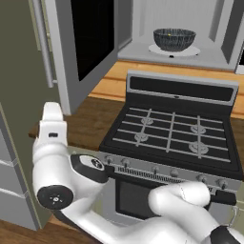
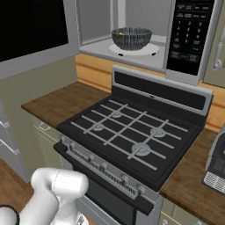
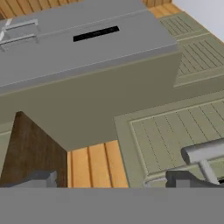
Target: Pick the lemon from the sink and place it in the bowl. Then pick the bowl and place it in the microwave. Then close the microwave door and press the start button.
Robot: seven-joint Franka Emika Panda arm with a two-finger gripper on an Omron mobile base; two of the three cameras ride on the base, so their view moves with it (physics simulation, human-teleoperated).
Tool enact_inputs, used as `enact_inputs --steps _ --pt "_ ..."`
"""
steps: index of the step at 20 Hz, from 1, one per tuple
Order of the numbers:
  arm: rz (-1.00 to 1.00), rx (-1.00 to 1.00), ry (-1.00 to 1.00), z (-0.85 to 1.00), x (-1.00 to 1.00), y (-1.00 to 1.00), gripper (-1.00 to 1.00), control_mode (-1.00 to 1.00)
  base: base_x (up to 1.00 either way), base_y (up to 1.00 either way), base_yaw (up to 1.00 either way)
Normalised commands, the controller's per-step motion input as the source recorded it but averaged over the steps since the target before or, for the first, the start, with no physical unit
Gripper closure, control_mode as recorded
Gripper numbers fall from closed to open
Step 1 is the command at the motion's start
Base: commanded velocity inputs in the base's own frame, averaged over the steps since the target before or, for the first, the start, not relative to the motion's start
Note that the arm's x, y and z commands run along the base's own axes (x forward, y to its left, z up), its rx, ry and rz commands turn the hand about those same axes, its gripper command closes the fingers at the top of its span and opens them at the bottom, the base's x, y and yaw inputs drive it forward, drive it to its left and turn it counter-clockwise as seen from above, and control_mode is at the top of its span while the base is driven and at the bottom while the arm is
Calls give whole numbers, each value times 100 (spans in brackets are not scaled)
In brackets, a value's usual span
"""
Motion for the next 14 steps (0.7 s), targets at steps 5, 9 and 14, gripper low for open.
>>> enact_inputs --steps 5,9,14 --pt "-18 -2 0 -17 78 14 -100 -100 0 0 0" --pt "-20 -1 0 -12 60 2 -100 -100 0 0 0" --pt "-13 0 -6 3 26 -8 -100 -100 0 0 0"
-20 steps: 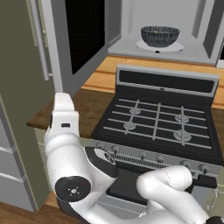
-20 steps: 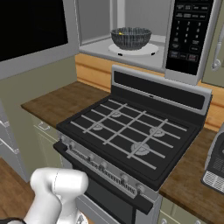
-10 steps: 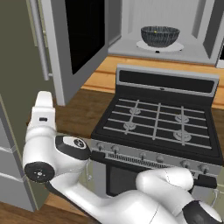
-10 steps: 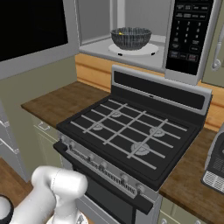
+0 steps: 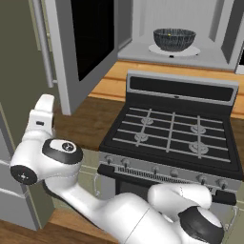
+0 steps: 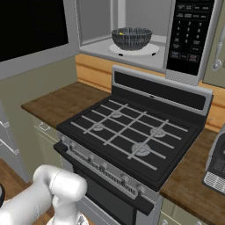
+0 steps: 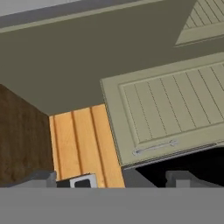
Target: Pick the lemon from the sink and place it in the bowl. Then pick the bowl and place it in the microwave. Then close the microwave door and press the start button.
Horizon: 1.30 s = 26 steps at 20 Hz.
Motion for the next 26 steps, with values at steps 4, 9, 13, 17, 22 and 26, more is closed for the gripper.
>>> enact_inputs --steps 4,9,13,17,22,26 --pt "0 6 -13 12 0 -40 -100 -100 0 0 0" --pt "0 8 -4 8 15 -57 -100 -100 0 0 0" --pt "3 13 -5 38 16 -69 -100 -100 0 0 0" --pt "3 14 -8 42 3 -74 -100 -100 0 0 0" --pt "0 14 -2 27 7 -83 -100 -100 0 0 0" --pt "0 14 -3 25 0 -97 -100 -100 0 0 0"
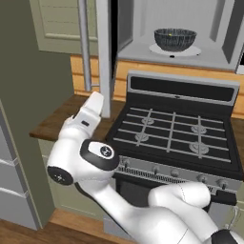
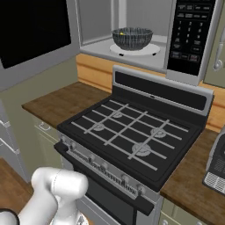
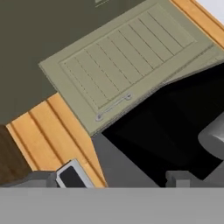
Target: Pick the lemon from the sink and place it in the bowl. Then pick the bowl and place it in the microwave. Then close the microwave door and press the start button.
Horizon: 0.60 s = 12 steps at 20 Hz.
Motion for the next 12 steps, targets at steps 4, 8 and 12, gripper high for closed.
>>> enact_inputs --steps 4,8,12 --pt "0 16 -4 26 2 -100 -100 -100 0 0 0" --pt "0 16 -3 21 7 -100 -100 -100 0 0 0" --pt "0 16 -3 18 10 -100 -100 -100 0 0 0"
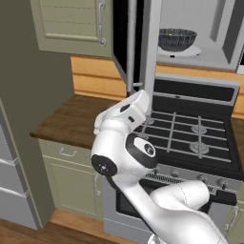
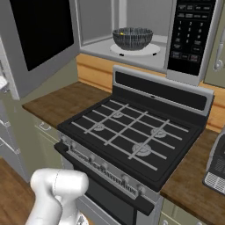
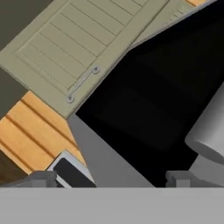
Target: Pick the lemon from the sink and place it in the bowl. Then pick the bowl and place it in the microwave. Then close the microwave door and press the start button.
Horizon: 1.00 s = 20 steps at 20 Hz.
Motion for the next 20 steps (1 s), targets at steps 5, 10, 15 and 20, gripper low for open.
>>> enact_inputs --steps 5,10,15,20 --pt "0 17 -5 19 11 -100 -100 -100 0 0 0" --pt "0 20 -11 22 16 -95 -100 -100 0 0 0" --pt "0 23 -21 25 15 -88 -100 -100 0 0 0" --pt "0 22 -18 15 21 -85 -100 -100 0 0 0"
